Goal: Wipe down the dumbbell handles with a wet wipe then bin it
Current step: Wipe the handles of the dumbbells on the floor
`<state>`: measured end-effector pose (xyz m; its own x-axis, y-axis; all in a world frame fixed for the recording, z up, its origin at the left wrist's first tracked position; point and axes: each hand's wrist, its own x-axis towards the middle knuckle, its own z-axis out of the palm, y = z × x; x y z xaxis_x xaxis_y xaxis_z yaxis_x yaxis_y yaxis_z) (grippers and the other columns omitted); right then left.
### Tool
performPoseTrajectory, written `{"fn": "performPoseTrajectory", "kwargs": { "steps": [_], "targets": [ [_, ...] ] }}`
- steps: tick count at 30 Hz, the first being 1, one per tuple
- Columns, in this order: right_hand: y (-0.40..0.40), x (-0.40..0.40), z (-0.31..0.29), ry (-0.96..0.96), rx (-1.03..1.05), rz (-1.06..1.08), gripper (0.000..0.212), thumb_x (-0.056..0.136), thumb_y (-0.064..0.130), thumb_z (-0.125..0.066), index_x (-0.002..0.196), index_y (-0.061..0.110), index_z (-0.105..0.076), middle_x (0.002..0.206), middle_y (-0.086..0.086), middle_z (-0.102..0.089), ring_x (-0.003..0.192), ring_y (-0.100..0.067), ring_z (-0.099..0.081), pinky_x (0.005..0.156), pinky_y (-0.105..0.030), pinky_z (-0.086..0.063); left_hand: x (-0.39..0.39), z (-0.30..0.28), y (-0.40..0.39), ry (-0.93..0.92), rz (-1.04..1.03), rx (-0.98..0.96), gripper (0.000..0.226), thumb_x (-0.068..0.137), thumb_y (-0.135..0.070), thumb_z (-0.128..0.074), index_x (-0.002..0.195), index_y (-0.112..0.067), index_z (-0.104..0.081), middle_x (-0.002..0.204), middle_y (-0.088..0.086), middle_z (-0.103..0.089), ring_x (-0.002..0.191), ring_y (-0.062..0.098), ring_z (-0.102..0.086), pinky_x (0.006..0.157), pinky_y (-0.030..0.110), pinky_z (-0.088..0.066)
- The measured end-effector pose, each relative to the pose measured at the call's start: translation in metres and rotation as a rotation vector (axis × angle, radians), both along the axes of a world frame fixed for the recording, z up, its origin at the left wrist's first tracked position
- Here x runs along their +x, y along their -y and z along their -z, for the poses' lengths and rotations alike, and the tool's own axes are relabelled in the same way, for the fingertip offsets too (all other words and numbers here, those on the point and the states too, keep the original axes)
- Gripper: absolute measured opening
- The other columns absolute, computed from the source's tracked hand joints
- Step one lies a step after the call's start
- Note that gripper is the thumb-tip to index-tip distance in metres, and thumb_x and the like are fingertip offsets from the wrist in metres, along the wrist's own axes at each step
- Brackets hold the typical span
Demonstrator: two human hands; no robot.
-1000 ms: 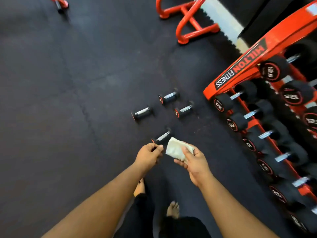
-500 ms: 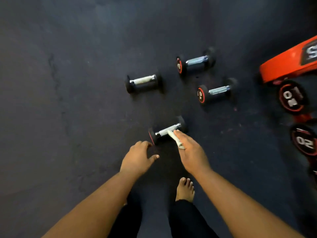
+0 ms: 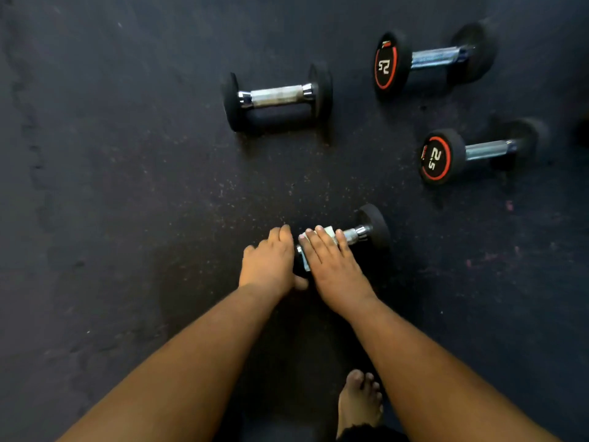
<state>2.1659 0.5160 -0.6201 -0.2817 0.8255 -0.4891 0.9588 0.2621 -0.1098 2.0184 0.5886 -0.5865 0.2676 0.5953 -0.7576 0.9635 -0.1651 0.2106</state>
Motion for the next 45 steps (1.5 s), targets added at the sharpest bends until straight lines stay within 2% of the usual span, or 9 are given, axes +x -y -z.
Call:
{"fn": "performPoseTrajectory", "kwargs": {
  "steps": [7, 13, 17, 19, 24, 29, 34, 38, 45],
  "targets": [
    [-0.059, -0.022, -0.001, 0.028, -0.003, 0.066, 0.035, 0.090, 0.024, -0.059, 0.124, 0.019, -0.052, 0.119, -0.003, -0.061, 0.115, -0.026, -0.055, 0.117, -0.052, -0.026, -0.002, 0.001, -0.039, -0.030, 0.086, -0.075, 0.106, 0.069, -0.054, -0.087, 0.151, -0.016, -0.032, 0.148, 0.007, -0.049, 0.132, 0.028, -0.054, 0.102, 0.047, -0.048],
    [-0.002, -0.015, -0.007, 0.153, -0.043, 0.049, 0.081, 0.097, 0.033, -0.043, 0.157, 0.009, 0.006, 0.164, -0.015, 0.000, 0.153, -0.036, 0.007, 0.115, -0.069, 0.010, -0.003, -0.001, -0.036, -0.015, 0.087, -0.051, 0.108, 0.065, -0.057, -0.087, 0.150, -0.017, -0.032, 0.146, 0.004, -0.049, 0.126, 0.026, -0.057, 0.096, 0.044, -0.052],
    [-0.048, -0.019, -0.002, 0.084, -0.013, 0.028, 0.039, 0.092, 0.022, -0.054, 0.130, 0.015, -0.049, 0.120, -0.006, -0.060, 0.122, -0.029, -0.055, 0.121, -0.061, -0.004, -0.002, -0.003, -0.029, -0.023, 0.066, -0.047, 0.110, 0.069, -0.052, -0.088, 0.154, -0.017, -0.027, 0.150, 0.006, -0.046, 0.129, 0.027, -0.056, 0.099, 0.046, -0.052],
    [-0.059, -0.019, -0.002, 0.046, 0.006, 0.040, 0.029, 0.090, 0.021, -0.057, 0.118, 0.019, -0.055, 0.104, 0.000, -0.064, 0.105, -0.024, -0.061, 0.122, -0.057, -0.009, -0.001, -0.003, -0.027, -0.011, 0.054, -0.038, 0.111, 0.069, -0.051, -0.088, 0.155, -0.016, -0.026, 0.152, 0.006, -0.044, 0.130, 0.027, -0.056, 0.098, 0.046, -0.053],
    [0.002, -0.015, 0.002, 0.074, 0.043, 0.071, 0.084, 0.092, 0.034, -0.054, 0.156, 0.009, -0.005, 0.161, -0.014, -0.018, 0.152, -0.035, -0.009, 0.121, -0.062, -0.001, -0.002, -0.004, -0.025, 0.006, 0.039, -0.022, 0.111, 0.068, -0.053, -0.087, 0.153, -0.017, -0.026, 0.150, 0.005, -0.045, 0.123, 0.026, -0.059, 0.089, 0.044, -0.056],
    [-0.049, -0.018, 0.003, 0.122, 0.043, 0.015, 0.045, 0.097, 0.020, -0.046, 0.140, 0.012, -0.039, 0.165, -0.017, -0.012, 0.153, -0.036, 0.006, 0.118, -0.065, 0.005, -0.003, -0.004, -0.026, -0.007, 0.042, -0.026, 0.113, 0.069, -0.050, -0.088, 0.156, -0.016, -0.024, 0.153, 0.006, -0.043, 0.126, 0.027, -0.058, 0.091, 0.047, -0.056],
    [-0.047, -0.015, 0.008, 0.009, 0.017, 0.082, 0.055, 0.092, 0.023, -0.053, 0.145, 0.020, -0.040, 0.135, -0.003, -0.054, 0.127, -0.026, -0.048, 0.121, -0.053, -0.018, -0.003, -0.005, -0.028, 0.016, 0.052, -0.011, 0.101, 0.066, -0.053, -0.087, 0.145, -0.018, -0.034, 0.142, 0.004, -0.050, 0.118, 0.026, -0.062, 0.084, 0.045, -0.056],
    [-0.003, -0.012, 0.002, 0.071, 0.052, 0.131, 0.075, 0.087, 0.026, -0.060, 0.152, 0.012, -0.025, 0.151, -0.010, -0.037, 0.145, -0.033, -0.028, 0.121, -0.060, -0.009, -0.004, -0.004, -0.028, 0.021, 0.067, 0.005, 0.100, 0.066, -0.055, -0.087, 0.143, -0.016, -0.036, 0.140, 0.004, -0.052, 0.116, 0.027, -0.063, 0.077, 0.040, -0.052],
    [-0.077, -0.021, -0.004, 0.118, -0.152, 0.050, 0.016, 0.093, 0.024, -0.053, 0.108, 0.025, -0.059, 0.099, 0.004, -0.064, 0.104, -0.024, -0.060, 0.119, -0.064, -0.005, -0.003, -0.006, -0.036, 0.007, 0.078, -0.051, 0.096, 0.066, -0.056, -0.088, 0.138, -0.018, -0.039, 0.137, 0.004, -0.053, 0.117, 0.027, -0.062, 0.088, 0.049, -0.057]
  ]
}}
